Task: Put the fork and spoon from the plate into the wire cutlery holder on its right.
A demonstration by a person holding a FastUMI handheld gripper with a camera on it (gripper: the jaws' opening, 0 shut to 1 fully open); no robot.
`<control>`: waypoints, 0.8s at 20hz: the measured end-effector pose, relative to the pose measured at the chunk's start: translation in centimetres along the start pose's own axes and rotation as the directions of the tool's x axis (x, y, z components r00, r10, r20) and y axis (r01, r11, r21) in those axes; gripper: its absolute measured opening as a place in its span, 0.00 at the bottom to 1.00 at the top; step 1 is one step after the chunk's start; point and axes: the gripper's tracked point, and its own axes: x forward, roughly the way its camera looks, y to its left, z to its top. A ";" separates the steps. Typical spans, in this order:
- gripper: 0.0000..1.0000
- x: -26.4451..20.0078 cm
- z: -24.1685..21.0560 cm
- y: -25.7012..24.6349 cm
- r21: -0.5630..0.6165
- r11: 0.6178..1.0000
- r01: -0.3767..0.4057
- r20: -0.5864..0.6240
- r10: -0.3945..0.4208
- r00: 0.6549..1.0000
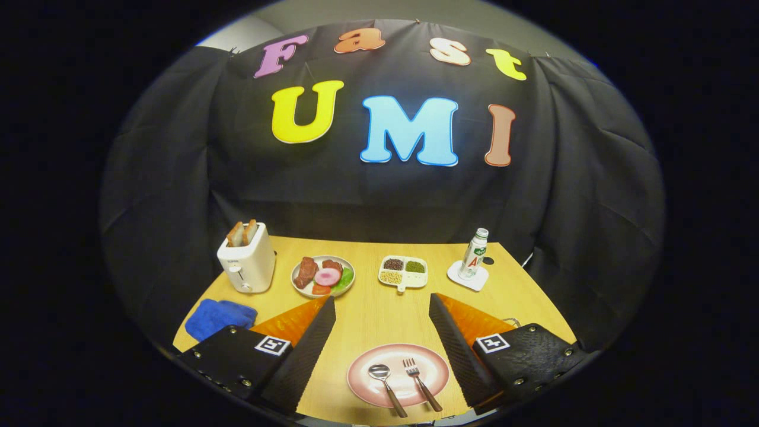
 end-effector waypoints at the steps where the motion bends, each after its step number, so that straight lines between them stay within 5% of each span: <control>1: 0.98 0.5 -0.9 -0.5 -0.016 1.000 0.020 -0.040 -0.021 0.999; 5: 0.98 2.2 -5.3 -1.8 -0.068 0.996 0.056 -0.206 -0.069 0.976; 8: 0.97 3.0 -9.6 -3.0 -0.121 0.990 0.067 -0.357 -0.106 0.928; 16: 0.93 3.5 -20.1 -5.5 -0.322 0.946 -0.019 -0.688 -0.220 0.692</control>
